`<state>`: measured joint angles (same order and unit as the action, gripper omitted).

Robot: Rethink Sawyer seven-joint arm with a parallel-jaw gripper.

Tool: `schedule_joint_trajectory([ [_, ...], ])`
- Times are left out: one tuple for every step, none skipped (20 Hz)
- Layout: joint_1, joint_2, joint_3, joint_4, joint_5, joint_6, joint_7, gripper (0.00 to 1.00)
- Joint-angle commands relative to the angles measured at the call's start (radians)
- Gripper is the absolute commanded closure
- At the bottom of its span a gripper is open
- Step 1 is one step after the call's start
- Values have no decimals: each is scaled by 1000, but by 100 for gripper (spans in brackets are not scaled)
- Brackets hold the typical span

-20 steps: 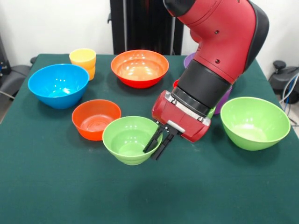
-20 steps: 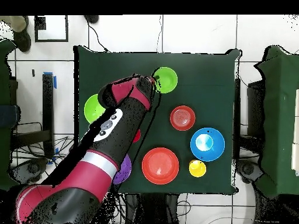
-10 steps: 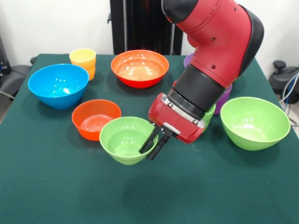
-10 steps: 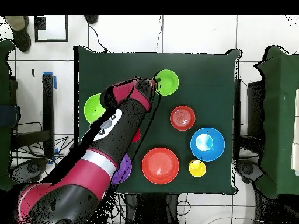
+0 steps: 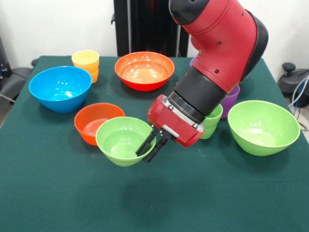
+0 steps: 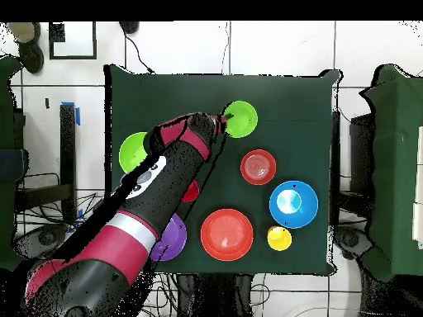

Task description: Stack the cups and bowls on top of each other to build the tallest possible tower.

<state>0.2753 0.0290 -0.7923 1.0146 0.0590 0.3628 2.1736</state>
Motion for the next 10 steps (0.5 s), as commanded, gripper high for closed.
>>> schedule_joint_trajectory([
  [24, 56, 16, -37, -28, -36, 124, 100],
  [26, 61, 10, -36, -24, -42, 132, 100],
  [28, 61, 9, -34, -21, -45, 134, 100],
  [27, 65, 7, -36, -16, -48, 138, 100],
  [28, 66, 3, -35, -13, -52, 142, 100],
  [29, 69, -1, -35, -8, -58, 149, 100],
  [29, 69, -1, -34, -6, -62, 150, 100],
  [29, 73, -2, -31, -1, -75, 159, 100],
  [29, 74, -2, -30, 2, -81, 161, 100],
  [30, 76, -3, -27, 4, -89, 165, 100],
])
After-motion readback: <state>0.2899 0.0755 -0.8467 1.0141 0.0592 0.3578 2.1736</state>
